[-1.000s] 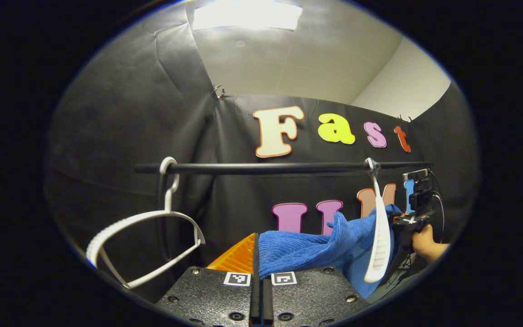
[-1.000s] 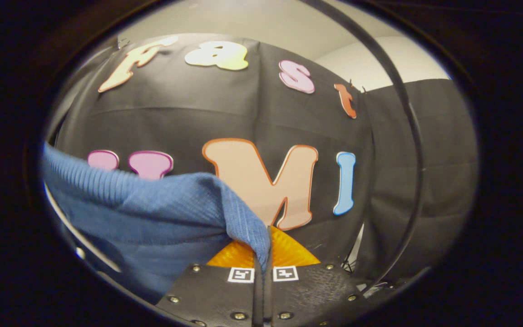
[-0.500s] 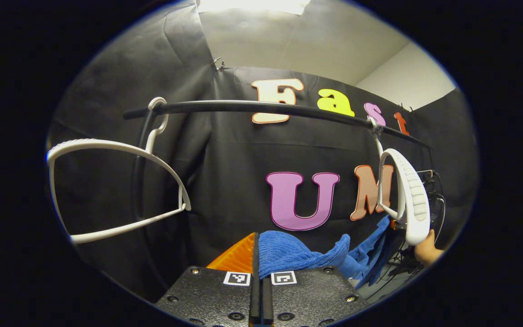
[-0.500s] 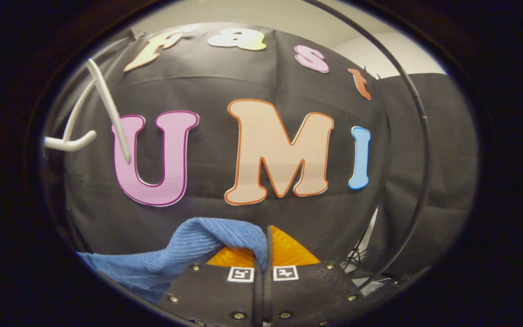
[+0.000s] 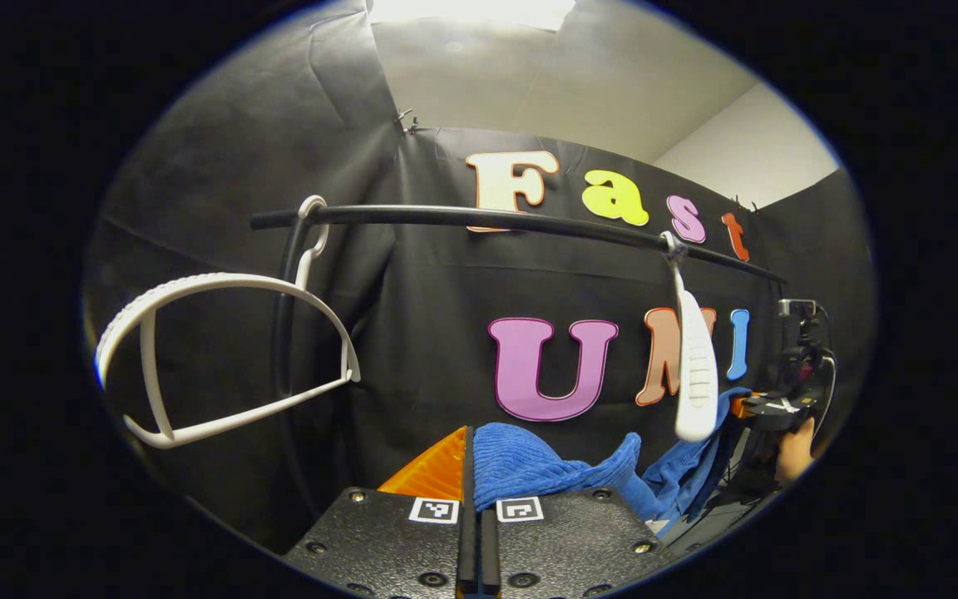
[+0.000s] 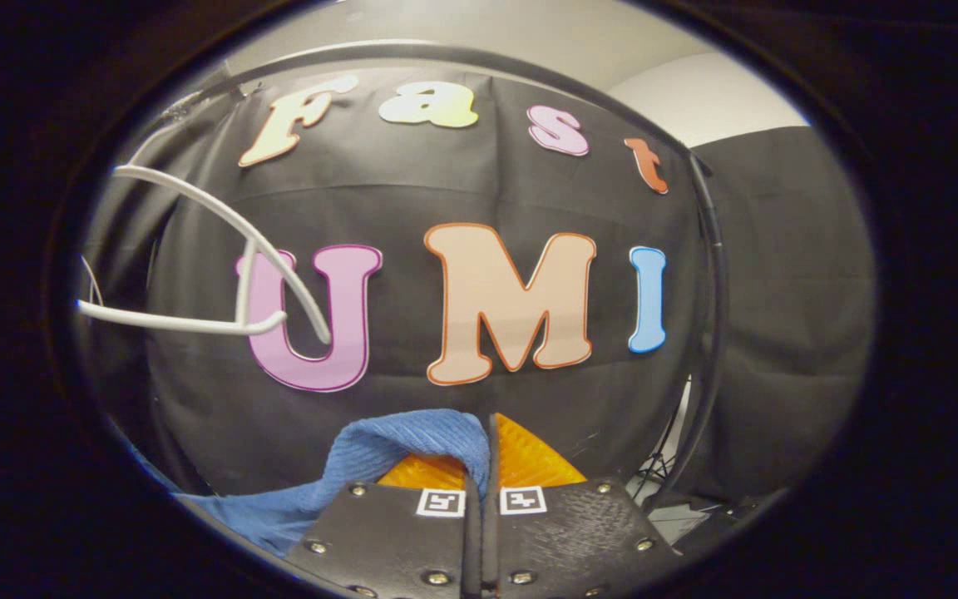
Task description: Grasp the clothes on the hanger with both hands and then place them into the laundry hamper below.
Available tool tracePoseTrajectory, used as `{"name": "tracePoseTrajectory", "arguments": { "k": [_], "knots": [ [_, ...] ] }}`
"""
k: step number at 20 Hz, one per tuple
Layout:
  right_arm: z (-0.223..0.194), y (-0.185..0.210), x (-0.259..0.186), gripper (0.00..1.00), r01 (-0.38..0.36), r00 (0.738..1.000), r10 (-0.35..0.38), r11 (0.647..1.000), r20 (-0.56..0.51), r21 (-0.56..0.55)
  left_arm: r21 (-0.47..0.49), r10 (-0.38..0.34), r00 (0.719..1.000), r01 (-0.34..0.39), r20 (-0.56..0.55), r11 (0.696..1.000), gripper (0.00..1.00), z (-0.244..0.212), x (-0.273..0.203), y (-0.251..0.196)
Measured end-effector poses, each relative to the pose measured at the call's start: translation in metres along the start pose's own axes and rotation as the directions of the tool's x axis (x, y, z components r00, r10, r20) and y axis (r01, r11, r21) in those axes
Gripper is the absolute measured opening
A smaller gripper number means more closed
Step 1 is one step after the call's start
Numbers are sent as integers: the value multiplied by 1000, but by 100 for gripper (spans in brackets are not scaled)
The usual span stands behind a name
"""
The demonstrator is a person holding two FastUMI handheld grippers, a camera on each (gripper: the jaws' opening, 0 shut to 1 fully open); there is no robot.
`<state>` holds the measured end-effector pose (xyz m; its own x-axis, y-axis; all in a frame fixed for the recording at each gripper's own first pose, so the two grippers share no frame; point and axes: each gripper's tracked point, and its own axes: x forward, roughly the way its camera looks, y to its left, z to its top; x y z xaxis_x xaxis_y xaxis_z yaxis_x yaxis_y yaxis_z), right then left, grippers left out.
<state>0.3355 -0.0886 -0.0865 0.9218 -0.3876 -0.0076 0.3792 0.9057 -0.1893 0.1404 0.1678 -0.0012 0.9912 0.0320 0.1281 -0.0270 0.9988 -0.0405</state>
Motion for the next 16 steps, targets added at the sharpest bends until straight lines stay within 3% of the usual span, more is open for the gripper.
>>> {"name": "tracePoseTrajectory", "arguments": {
  "k": [7,16],
  "knots": [
    [20,14,-58,2,-55,998,56,998,36,-28,7,-14,1000,14,-20,1000,2,-2,-16,-26],
    [31,37,-121,2,-163,986,161,986,46,45,34,-5,998,7,-56,999,2,-19,-17,-69]
  ]
}}
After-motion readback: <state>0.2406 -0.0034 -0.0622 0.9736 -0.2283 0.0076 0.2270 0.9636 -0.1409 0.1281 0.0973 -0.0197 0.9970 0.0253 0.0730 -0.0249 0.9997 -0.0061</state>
